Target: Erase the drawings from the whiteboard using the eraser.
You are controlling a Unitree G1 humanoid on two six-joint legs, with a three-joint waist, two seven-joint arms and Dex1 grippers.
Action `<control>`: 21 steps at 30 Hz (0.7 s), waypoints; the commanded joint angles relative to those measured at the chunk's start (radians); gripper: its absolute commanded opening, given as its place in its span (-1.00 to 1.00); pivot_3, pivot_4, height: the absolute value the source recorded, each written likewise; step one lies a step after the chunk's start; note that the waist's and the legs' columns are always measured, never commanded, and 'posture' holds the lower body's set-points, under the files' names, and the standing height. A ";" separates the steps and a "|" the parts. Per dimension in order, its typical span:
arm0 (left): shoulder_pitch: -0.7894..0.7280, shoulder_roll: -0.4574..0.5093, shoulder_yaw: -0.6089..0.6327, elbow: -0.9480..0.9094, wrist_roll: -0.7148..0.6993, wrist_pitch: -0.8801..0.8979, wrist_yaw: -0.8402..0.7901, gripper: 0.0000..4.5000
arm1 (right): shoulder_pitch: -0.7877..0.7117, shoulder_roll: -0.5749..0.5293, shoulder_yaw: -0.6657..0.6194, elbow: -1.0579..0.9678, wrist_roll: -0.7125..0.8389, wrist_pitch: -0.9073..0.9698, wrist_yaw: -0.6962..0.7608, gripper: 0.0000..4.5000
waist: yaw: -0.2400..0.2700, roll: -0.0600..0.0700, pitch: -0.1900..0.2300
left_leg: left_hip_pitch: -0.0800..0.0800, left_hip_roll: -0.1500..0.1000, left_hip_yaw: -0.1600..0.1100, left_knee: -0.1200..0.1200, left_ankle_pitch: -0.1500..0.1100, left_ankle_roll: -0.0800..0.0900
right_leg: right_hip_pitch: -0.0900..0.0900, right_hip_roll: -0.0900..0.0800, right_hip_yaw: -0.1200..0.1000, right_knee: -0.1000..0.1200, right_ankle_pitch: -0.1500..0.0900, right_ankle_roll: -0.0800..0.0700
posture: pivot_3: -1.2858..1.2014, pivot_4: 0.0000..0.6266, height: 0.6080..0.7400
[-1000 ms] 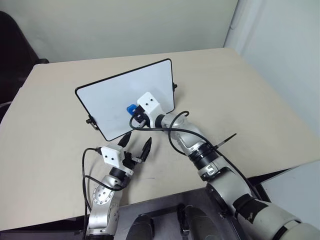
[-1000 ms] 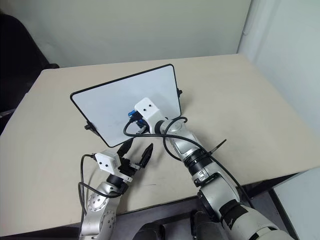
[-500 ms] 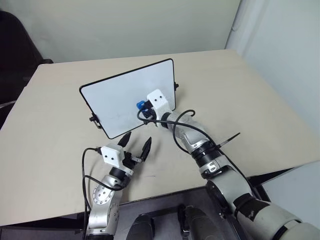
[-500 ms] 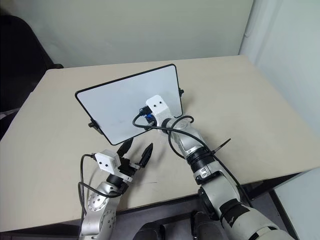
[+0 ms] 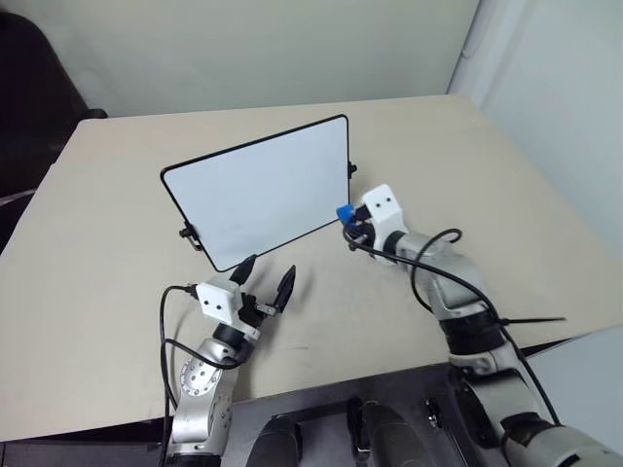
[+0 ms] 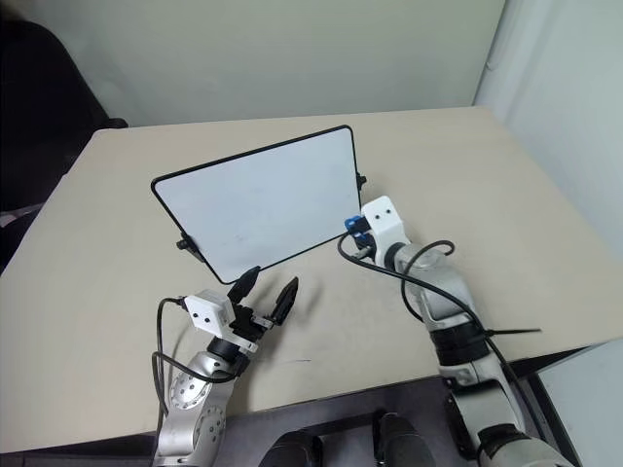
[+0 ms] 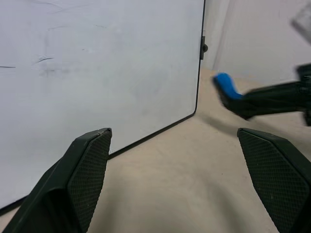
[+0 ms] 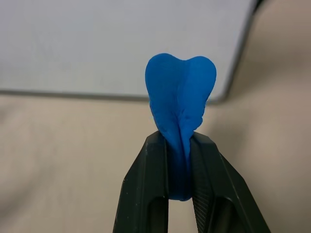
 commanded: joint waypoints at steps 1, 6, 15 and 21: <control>-0.009 0.001 -0.007 -0.020 -0.007 -0.005 -0.013 1.00 | 0.048 -0.092 -0.034 -0.211 0.080 0.194 0.059 -0.85 | 0.002 0.000 0.000 | 0.000 0.000 0.000 0.000 0.000 0.000 | 0.001 0.000 0.000 0.000 -0.001 0.002 | 0.03 -0.52 1.00; -0.024 -0.005 -0.016 0.002 -0.009 -0.002 -0.019 1.00 | 0.129 -0.274 -0.016 -0.414 0.176 0.345 0.146 -0.85 | 0.005 0.000 0.000 | 0.001 -0.002 0.001 0.004 -0.001 0.002 | 0.005 0.000 0.000 -0.001 -0.008 0.013 | 0.03 -0.52 1.00; -0.054 -0.031 -0.041 0.056 0.003 -0.014 -0.034 1.00 | 0.188 -0.360 0.026 -0.355 0.175 0.408 0.110 -0.85 | 0.004 0.000 0.001 | 0.011 -0.010 -0.005 0.006 -0.002 0.007 | 0.021 0.001 0.001 -0.007 -0.009 0.017 | 0.03 -0.52 1.00; -0.068 -0.038 -0.042 0.077 0.011 -0.023 -0.035 1.00 | 0.191 -0.369 0.000 -0.329 0.183 0.357 0.113 0.05 | 0.005 0.000 0.001 | 0.011 -0.012 -0.007 0.007 -0.002 0.009 | 0.025 0.000 0.001 -0.014 -0.008 0.020 | 0.03 -0.52 1.00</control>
